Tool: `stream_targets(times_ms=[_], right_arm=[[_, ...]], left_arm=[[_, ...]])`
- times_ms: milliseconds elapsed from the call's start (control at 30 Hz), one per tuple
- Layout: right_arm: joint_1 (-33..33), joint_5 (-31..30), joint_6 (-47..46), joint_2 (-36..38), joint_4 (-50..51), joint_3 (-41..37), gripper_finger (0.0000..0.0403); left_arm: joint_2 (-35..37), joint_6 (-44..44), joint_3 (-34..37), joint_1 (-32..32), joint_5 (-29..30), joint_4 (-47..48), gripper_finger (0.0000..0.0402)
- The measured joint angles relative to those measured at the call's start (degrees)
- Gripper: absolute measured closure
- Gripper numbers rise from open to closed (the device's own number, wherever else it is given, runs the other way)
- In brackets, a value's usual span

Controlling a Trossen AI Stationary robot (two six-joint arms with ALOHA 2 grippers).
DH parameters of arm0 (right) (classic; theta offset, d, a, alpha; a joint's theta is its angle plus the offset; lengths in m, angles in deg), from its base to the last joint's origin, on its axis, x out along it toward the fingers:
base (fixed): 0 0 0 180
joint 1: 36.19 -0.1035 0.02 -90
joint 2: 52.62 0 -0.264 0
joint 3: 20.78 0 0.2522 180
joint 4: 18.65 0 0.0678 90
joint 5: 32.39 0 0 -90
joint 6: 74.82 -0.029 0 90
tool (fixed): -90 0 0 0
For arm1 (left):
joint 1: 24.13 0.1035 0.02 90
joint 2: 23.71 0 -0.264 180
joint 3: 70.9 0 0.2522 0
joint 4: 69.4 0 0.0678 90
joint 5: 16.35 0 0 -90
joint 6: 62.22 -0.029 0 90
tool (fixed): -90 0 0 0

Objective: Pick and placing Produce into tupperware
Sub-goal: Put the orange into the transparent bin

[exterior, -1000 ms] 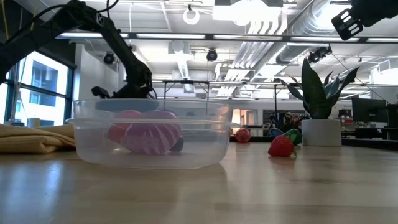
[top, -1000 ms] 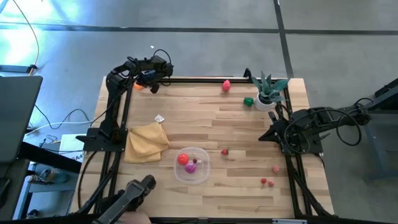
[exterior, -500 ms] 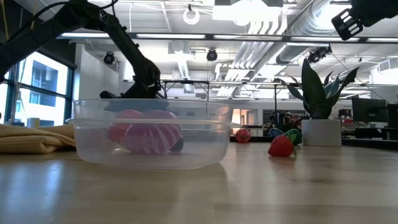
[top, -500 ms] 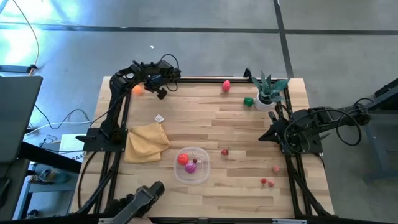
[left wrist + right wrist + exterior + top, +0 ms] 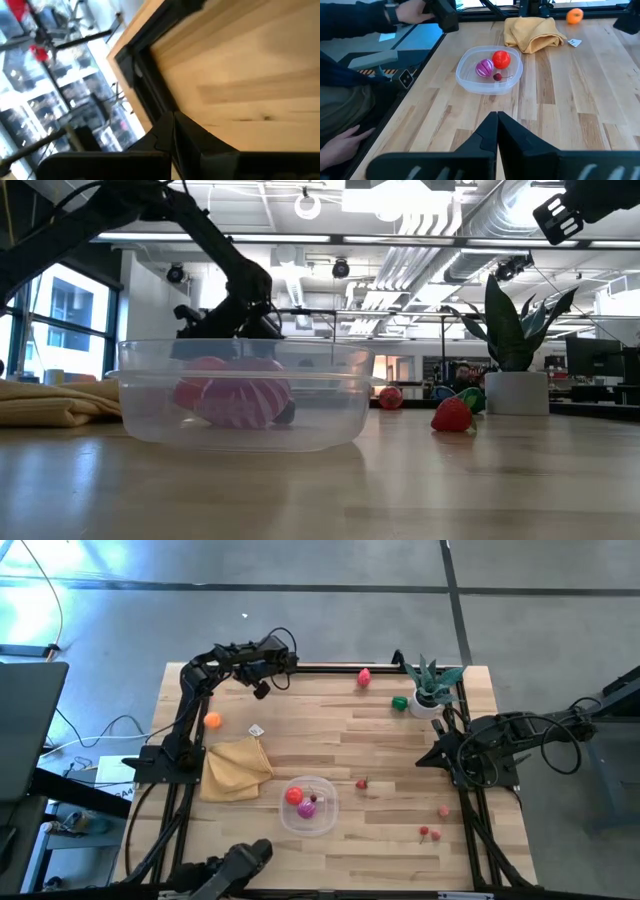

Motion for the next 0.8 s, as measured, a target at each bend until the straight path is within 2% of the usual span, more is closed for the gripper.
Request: stream_targets(times_ms=[67,167,300,467,633,800], right_arm=[[0.00,0.00,0.00,0.00,0.02,0.02,0.0402],[0.00,0.00,0.02,0.00,0.02,0.00,0.0402],[0.00,0.00,0.01,-0.01,0.02,0.01,0.0402],[0.00,0.00,0.00,0.00,0.02,0.01,0.0402],[0.00,0.00,0.00,-0.02,0.00,0.02,0.0402],[0.00,0.00,0.00,-0.02,0.02,0.00,0.0402]], left_arm=[[1.12,-2.15,0.03,0.03,-4.34,0.63,0.0394],[1.41,-4.10,0.48,-0.04,-7.68,0.34,0.0394],[1.61,-4.60,0.56,0.01,-18.06,0.41,0.0394],[1.61,-12.83,0.56,-0.48,-28.19,0.36,0.0400],[1.61,-15.68,0.56,-1.39,-33.32,0.37,0.0401],[1.61,-15.92,0.56,-2.00,-35.72,0.37,0.0401]])
